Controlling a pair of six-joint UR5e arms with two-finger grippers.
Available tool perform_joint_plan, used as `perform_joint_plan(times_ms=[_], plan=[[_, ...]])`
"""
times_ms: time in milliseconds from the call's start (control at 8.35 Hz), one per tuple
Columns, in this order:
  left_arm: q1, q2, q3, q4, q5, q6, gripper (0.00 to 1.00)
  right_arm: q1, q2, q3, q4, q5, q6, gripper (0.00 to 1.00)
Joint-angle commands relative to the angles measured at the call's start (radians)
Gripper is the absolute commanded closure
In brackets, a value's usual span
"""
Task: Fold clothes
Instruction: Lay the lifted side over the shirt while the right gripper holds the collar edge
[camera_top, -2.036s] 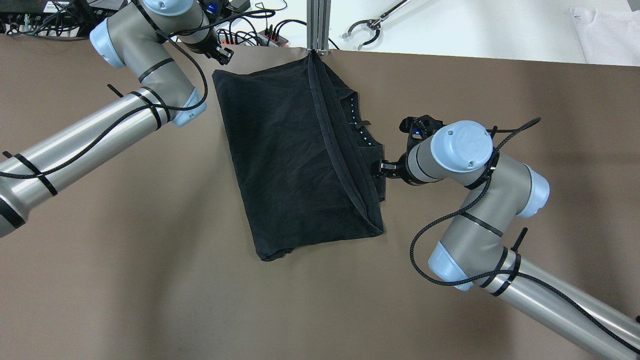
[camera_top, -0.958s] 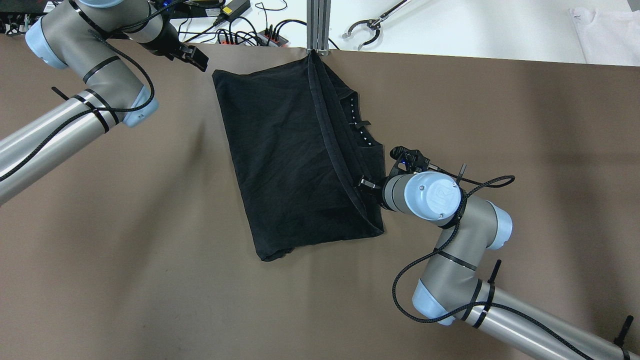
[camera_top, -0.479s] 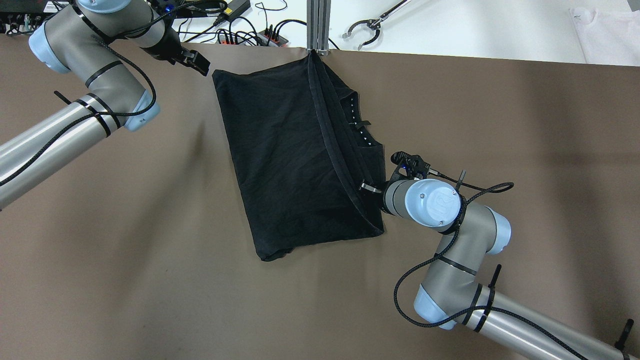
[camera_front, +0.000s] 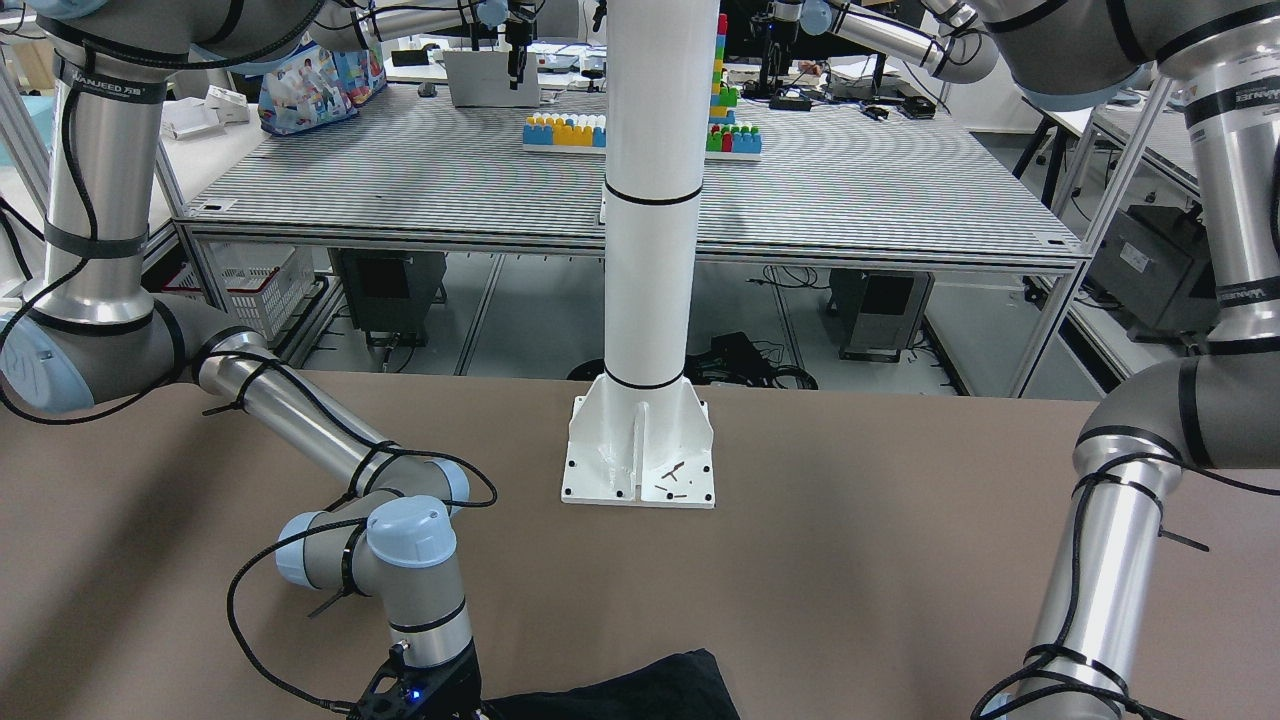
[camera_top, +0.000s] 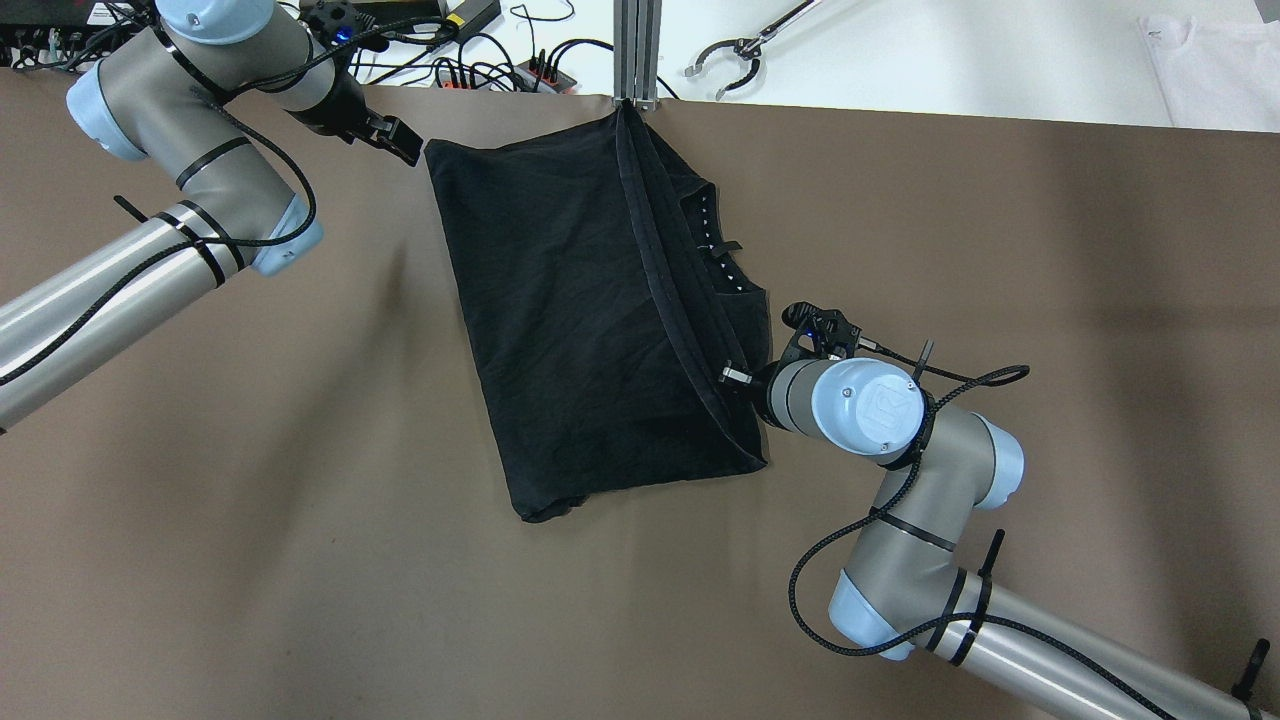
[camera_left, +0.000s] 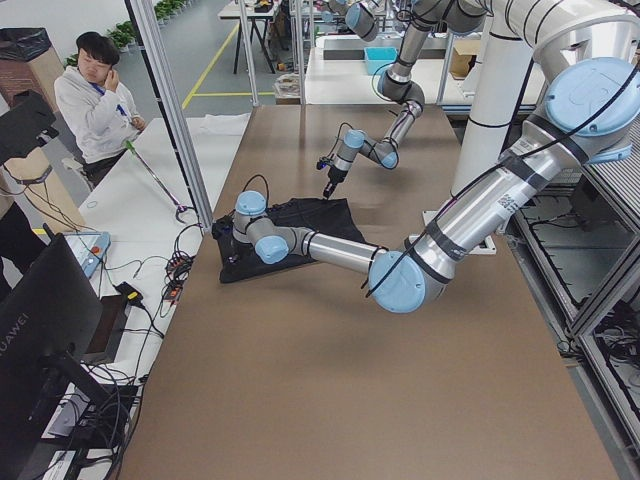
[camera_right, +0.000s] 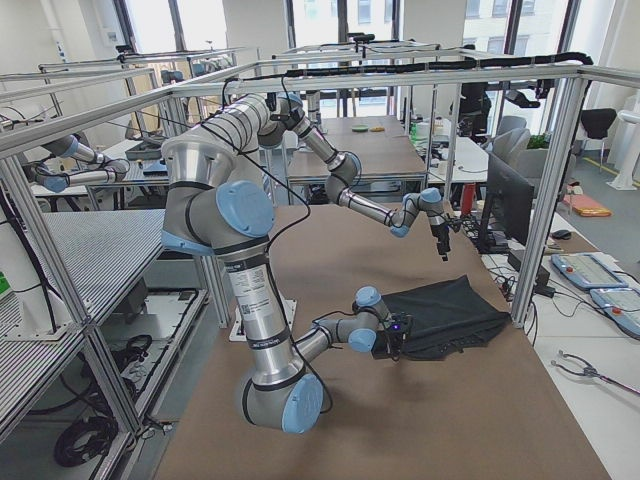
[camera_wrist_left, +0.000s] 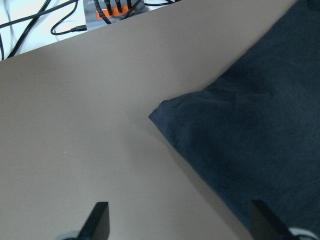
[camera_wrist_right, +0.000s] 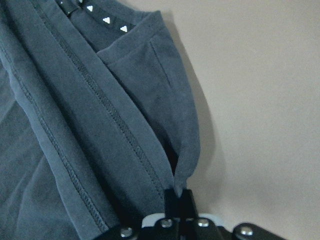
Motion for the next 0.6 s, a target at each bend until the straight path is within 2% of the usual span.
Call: perform_joint_plan(times_ms=[0, 240, 479], plan=[[0.001, 0.004, -0.006, 0.000, -0.001, -0.002, 0.00, -0.006, -0.010, 0.056, -0.005, 0.000, 0.007, 1.00], [0.001, 0.004, -0.009, -0.001, -0.001, -0.017, 0.00, -0.098, -0.016, 0.100, -0.008, -0.030, 0.060, 1.00], [0.001, 0.006, -0.017, -0.001, -0.001, -0.034, 0.00, -0.168, -0.051, 0.192, -0.073, -0.076, 0.087, 1.00]])
